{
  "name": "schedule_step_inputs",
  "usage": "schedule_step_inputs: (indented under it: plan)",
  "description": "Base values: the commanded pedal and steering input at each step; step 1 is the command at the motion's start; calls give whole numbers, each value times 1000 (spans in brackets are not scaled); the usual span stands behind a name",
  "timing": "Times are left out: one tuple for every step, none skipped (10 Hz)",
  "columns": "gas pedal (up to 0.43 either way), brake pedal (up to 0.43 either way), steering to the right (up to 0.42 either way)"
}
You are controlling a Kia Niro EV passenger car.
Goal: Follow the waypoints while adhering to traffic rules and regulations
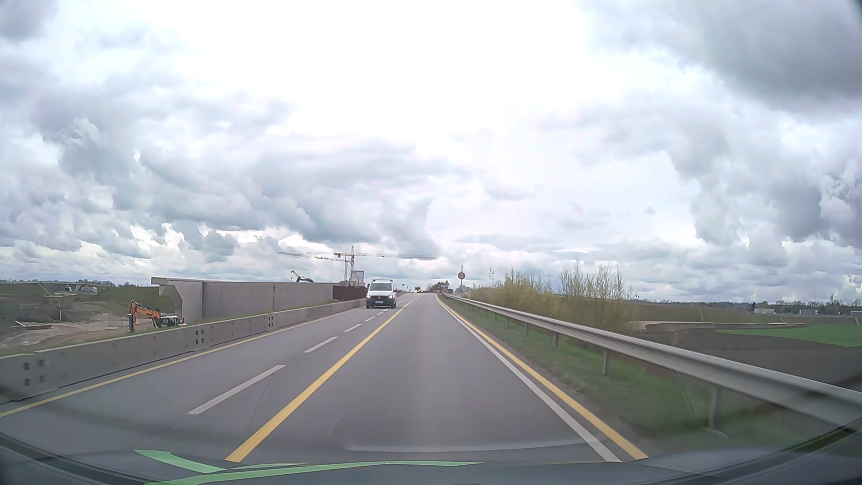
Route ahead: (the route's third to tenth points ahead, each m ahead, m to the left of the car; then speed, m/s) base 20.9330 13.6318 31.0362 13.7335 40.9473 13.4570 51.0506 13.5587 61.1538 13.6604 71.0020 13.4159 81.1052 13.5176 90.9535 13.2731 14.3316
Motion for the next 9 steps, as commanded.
schedule_step_inputs:
  plan:
    - [177,0,1]
    - [177,0,0]
    - [177,0,1]
    - [177,0,0]
    - [177,0,1]
    - [177,0,1]
    - [177,0,2]
    - [177,0,2]
    - [177,0,2]
